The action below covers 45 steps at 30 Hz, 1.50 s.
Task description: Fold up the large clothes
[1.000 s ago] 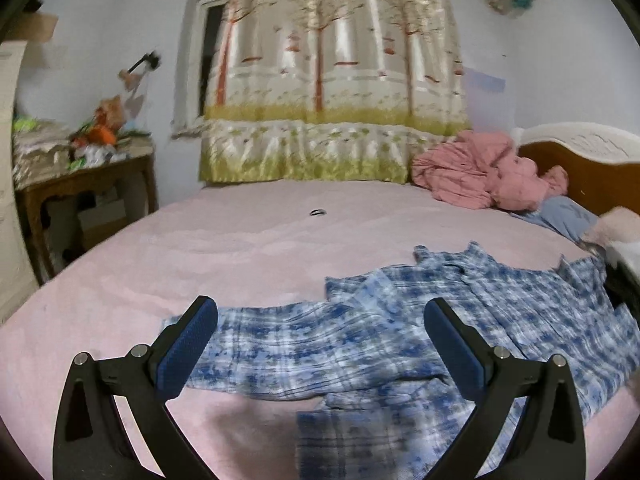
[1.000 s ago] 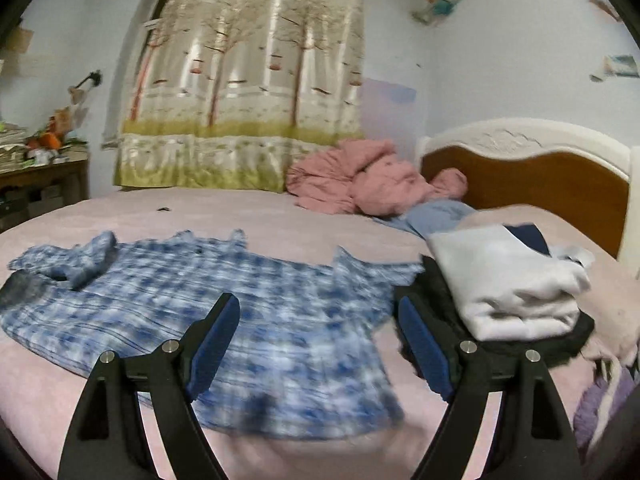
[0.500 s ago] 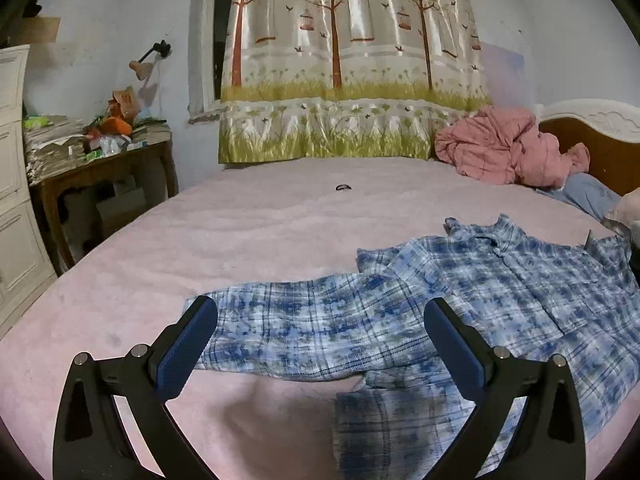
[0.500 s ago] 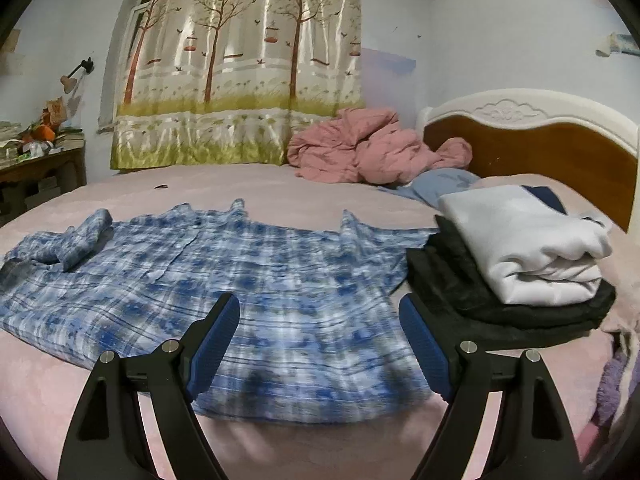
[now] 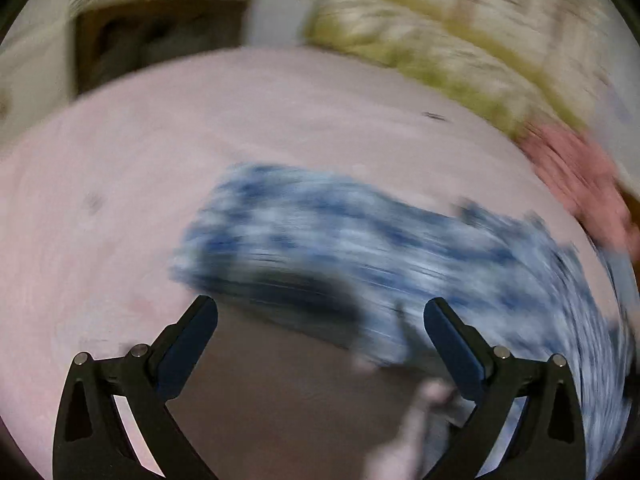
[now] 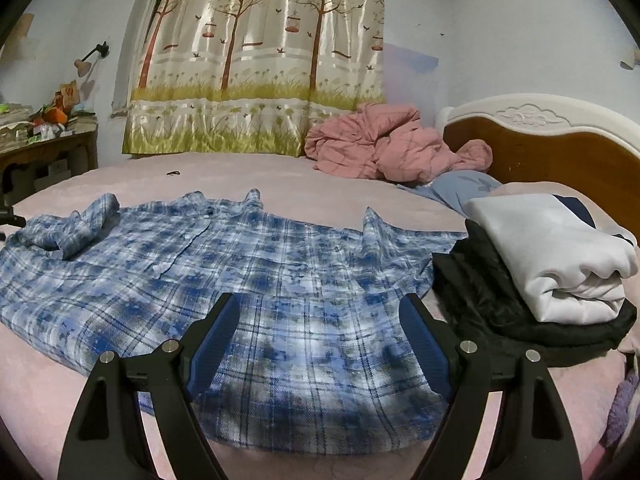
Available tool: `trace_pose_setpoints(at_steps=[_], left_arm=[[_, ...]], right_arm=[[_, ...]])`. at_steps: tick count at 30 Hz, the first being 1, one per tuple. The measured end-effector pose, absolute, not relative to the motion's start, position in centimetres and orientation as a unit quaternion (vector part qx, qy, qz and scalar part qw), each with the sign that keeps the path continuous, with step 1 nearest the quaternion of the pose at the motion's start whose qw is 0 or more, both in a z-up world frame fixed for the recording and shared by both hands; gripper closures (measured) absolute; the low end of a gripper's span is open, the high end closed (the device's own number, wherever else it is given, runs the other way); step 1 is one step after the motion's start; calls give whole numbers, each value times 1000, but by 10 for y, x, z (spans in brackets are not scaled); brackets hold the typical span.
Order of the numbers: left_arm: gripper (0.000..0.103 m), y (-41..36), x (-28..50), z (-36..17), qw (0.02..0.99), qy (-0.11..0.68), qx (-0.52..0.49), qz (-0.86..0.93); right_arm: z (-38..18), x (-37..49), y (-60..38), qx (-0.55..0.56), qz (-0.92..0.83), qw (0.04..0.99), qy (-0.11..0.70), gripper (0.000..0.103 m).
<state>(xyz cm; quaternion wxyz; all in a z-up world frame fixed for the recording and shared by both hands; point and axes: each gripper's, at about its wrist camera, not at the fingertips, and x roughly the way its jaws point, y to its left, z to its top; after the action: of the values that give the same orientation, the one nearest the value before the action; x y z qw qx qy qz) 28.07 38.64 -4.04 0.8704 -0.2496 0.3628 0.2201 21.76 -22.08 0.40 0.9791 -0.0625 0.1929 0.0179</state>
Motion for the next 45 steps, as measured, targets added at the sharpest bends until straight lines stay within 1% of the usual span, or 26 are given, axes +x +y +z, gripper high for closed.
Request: trace_pose_setpoints(at_steps=[2,3,5,6,7,8,9,10,11,14,18,21,23,25,27,29,32,33,34,35,36,40,43,45], left_arm=[[2,414,273,-50,859,338,-316,220],[2,419,273,-49,861,333,-319,215],[2,418,284,-48,873,352,-279,189],[12,415,292,-51,877,364,-251,187],[32,414,295,-53,873,373,-238,204],[48,412,296,-51,873,374,-222,220],[90,408,296,-46,881,368,-211,211],[97,404,296,-42,887,363,-211,191],[97,398,294,-34,896,351,-201,182],[97,355,289,5,935,293,-122,158],[98,284,281,74,970,208,-106,61],[97,219,285,118,980,179,-86,-25],[97,167,292,138,979,173,-71,-82],[97,123,299,148,971,177,-80,-139],[97,83,311,147,955,189,-101,-204],[97,43,320,138,942,200,-104,-247],[96,2,332,117,932,221,-92,-272],[89,-7,336,106,925,232,-94,-286],[65,-16,338,95,914,245,-98,-308],[47,-20,341,84,906,257,-103,-319],[26,-19,338,75,910,257,-104,-309],[24,-1,325,66,925,247,-86,-274],[24,44,329,65,940,248,-97,-215],[24,73,338,68,952,255,-83,-145]], right_arm=[[2,216,-221,-62,21,979,194,19],[0,215,-221,-62,22,978,195,19],[-3,214,-222,-63,22,978,198,19],[-5,215,-222,-61,22,978,200,19],[-6,216,-222,-59,24,977,202,19],[-8,218,-222,-56,24,977,207,19],[-9,219,-222,-54,24,976,210,19],[-10,220,-222,-54,23,975,212,19],[-10,221,-222,-53,23,975,214,19],[-6,221,-224,-50,24,976,212,19],[5,219,-226,-52,16,979,197,19],[13,221,-228,-42,13,979,199,19],[19,222,-229,-32,16,980,197,19],[25,222,-231,-23,20,981,193,19],[29,221,-237,2,43,980,195,19],[31,221,-247,33,51,978,200,19],[32,223,-258,37,27,978,204,19],[32,225,-263,40,18,977,209,19],[31,228,-267,43,12,976,212,19],[31,232,-273,50,12,975,218,19],[31,235,-277,56,14,973,222,19],[32,251,-287,77,39,967,239,19],[33,268,-286,84,70,961,253,19],[31,287,-282,101,103,951,274,19]])
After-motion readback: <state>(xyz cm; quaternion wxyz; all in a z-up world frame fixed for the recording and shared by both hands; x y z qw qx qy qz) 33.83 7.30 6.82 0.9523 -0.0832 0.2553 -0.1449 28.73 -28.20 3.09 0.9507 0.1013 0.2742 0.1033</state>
